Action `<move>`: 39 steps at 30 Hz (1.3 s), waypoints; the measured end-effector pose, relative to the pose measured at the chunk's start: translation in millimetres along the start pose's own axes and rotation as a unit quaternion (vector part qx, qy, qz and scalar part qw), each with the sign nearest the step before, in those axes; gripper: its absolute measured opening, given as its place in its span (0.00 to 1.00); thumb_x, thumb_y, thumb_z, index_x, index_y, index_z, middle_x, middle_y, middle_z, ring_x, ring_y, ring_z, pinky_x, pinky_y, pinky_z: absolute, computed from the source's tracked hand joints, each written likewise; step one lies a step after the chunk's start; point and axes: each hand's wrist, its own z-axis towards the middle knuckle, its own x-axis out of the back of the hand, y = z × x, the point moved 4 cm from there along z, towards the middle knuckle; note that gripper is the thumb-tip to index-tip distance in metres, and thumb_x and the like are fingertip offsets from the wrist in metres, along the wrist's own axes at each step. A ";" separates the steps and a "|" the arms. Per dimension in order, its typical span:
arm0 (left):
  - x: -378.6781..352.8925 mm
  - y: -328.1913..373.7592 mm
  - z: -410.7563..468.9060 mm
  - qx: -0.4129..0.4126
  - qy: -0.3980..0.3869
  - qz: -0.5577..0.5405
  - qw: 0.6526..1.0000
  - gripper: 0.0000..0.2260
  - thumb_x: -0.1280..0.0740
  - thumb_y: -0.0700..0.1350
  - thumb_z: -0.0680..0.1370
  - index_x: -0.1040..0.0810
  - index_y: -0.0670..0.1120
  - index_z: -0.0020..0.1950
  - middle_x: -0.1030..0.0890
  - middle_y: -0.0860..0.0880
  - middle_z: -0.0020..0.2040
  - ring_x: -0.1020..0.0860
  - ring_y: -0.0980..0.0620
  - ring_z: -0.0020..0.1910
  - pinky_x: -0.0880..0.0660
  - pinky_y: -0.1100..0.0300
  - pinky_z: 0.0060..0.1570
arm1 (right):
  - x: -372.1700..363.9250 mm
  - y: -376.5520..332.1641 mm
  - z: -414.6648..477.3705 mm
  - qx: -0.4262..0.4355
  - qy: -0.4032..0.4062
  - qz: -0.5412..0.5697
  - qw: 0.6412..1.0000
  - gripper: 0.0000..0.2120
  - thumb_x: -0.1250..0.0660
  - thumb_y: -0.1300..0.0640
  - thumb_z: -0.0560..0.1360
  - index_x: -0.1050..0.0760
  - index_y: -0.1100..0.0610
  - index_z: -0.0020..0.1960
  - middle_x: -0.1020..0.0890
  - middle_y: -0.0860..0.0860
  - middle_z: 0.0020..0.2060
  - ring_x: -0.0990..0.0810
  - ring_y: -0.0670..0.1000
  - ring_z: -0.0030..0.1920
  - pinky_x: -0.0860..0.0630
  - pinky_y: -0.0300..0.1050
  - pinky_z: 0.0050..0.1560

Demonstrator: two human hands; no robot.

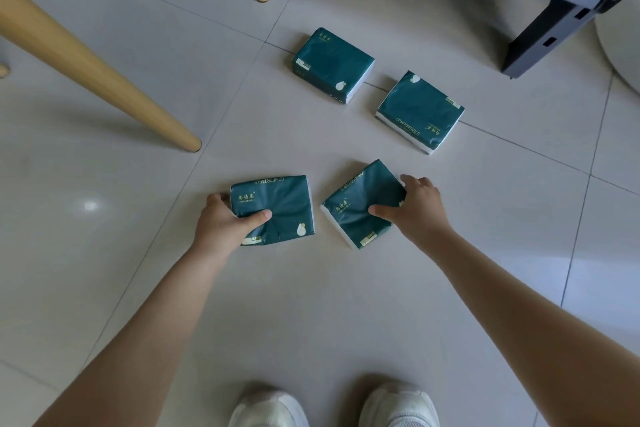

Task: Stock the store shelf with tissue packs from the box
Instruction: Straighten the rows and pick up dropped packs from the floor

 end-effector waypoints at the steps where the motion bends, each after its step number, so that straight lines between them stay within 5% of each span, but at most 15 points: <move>1: -1.2 1.4 -1.4 0.002 -0.012 -0.029 0.999 0.18 0.22 0.44 0.66 0.22 0.42 0.53 0.18 0.48 0.47 0.19 0.50 0.45 0.22 0.58 0.45 | -1.0 1.6 2.2 -0.018 -0.013 0.014 1.000 0.26 0.25 0.47 0.67 0.26 0.57 0.59 0.25 0.55 0.54 0.28 0.57 0.56 0.29 0.47 0.48; 3: -1.8 6.3 -4.9 0.008 -0.037 -0.084 0.996 0.10 0.25 0.39 0.70 0.21 0.43 0.48 0.18 0.48 0.44 0.20 0.52 0.41 0.23 0.64 0.38 | -1.5 6.8 3.8 -0.060 -0.038 0.094 0.993 0.20 0.24 0.49 0.66 0.24 0.58 0.53 0.22 0.55 0.49 0.24 0.56 0.49 0.26 0.45 0.41; 7: 6.9 28.7 -18.7 0.018 -0.088 -0.175 0.980 0.10 0.30 0.38 0.74 0.24 0.40 0.55 0.19 0.44 0.51 0.19 0.47 0.47 0.23 0.54 0.49 | 19.7 17.6 -7.6 -0.126 -0.041 0.280 0.951 0.19 0.25 0.60 0.67 0.29 0.59 0.53 0.22 0.53 0.46 0.25 0.51 0.43 0.31 0.39 0.34; 16: 44.8 151.5 -160.8 0.009 -0.133 -0.235 0.963 0.06 0.33 0.39 0.76 0.25 0.43 0.52 0.19 0.46 0.50 0.19 0.51 0.45 0.20 0.58 0.43 | 150.4 -5.3 -138.7 -0.147 0.019 0.460 0.875 0.13 0.26 0.61 0.70 0.24 0.59 0.52 0.19 0.50 0.41 0.20 0.50 0.43 0.22 0.38 0.43; 20: 86.2 242.9 -255.3 -0.011 -0.150 -0.253 0.956 0.12 0.32 0.38 0.75 0.26 0.40 0.58 0.18 0.45 0.51 0.18 0.52 0.46 0.20 0.61 0.43 | 261.5 -31.0 -215.5 -0.138 0.051 0.489 0.860 0.06 0.32 0.55 0.75 0.25 0.58 0.47 0.20 0.53 0.42 0.21 0.51 0.43 0.23 0.39 0.40; 24: 140.5 352.7 -354.7 -0.049 -0.172 -0.256 0.950 0.07 0.34 0.38 0.76 0.25 0.41 0.54 0.18 0.44 0.50 0.18 0.52 0.44 0.20 0.62 0.42 | 392.7 -71.7 -289.2 -0.118 0.074 0.502 0.854 0.05 0.32 0.55 0.76 0.25 0.56 0.44 0.19 0.52 0.42 0.20 0.52 0.44 0.22 0.44 0.45; 31: 241.9 552.3 -501.5 -0.153 -0.160 -0.239 0.945 0.07 0.32 0.43 0.76 0.22 0.47 0.54 0.18 0.47 0.53 0.19 0.48 0.52 0.24 0.49 0.54 | 630.6 -158.2 -389.2 -0.051 0.153 0.477 0.864 0.06 0.30 0.53 0.74 0.25 0.54 0.42 0.20 0.51 0.39 0.21 0.50 0.42 0.23 0.45 0.46; 36: 316.0 671.1 -557.8 -0.246 -0.150 -0.227 0.930 0.19 0.22 0.52 0.64 0.20 0.47 0.52 0.16 0.46 0.52 0.19 0.45 0.54 0.27 0.43 0.61 | 763.2 -220.1 -428.6 0.028 0.213 0.476 0.853 0.09 0.30 0.53 0.74 0.24 0.58 0.48 0.21 0.49 0.36 0.24 0.47 0.36 0.25 0.36 0.34; 39: 345.7 726.8 -574.6 -0.295 -0.150 -0.222 0.917 0.16 0.23 0.50 0.67 0.20 0.48 0.51 0.17 0.47 0.52 0.19 0.46 0.53 0.27 0.44 0.61 | 814.1 -258.7 -439.2 0.083 0.229 0.480 0.843 0.08 0.30 0.54 0.74 0.23 0.59 0.47 0.20 0.50 0.38 0.22 0.47 0.37 0.25 0.35 0.34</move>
